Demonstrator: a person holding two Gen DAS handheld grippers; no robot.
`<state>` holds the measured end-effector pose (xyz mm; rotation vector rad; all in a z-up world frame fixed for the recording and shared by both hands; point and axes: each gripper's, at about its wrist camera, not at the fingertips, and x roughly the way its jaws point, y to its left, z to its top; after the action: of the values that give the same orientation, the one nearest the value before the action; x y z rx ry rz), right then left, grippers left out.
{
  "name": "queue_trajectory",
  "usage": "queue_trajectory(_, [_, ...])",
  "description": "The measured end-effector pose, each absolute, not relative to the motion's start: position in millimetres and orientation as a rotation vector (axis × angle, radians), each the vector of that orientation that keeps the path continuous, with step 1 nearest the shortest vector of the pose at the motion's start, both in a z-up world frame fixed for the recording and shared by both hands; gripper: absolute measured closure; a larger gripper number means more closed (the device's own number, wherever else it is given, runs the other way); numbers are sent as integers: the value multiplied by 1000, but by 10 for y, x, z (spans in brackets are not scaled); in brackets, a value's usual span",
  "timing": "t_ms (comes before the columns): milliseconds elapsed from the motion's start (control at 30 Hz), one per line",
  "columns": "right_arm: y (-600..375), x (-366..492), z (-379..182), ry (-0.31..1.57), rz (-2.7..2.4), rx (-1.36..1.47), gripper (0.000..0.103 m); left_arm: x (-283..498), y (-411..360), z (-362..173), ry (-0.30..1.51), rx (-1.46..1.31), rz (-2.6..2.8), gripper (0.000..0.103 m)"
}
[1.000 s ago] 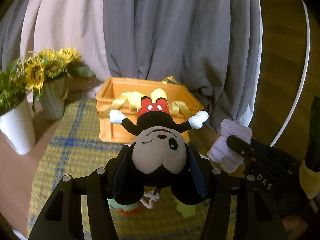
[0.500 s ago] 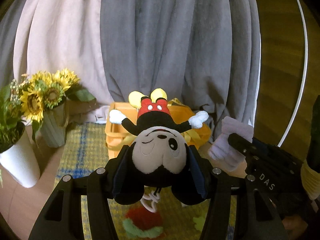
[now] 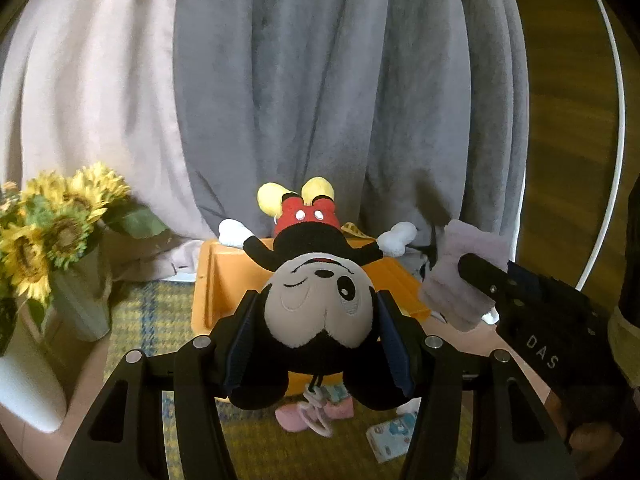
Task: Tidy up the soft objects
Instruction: 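Carry both plushes over the orange crate and open both tools to drop them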
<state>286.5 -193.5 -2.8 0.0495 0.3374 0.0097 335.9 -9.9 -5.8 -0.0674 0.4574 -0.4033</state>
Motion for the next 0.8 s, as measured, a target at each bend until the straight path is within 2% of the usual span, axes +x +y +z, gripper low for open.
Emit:
queue_trajectory(500, [-1952, 3683, -125, 346, 11, 49, 77, 4149, -198, -155, 433, -12, -397, 46])
queue_trajectory(800, [-1954, 4178, -348, 410, 11, 50, 77, 4594, -230, -493, 510, -32, -349, 46])
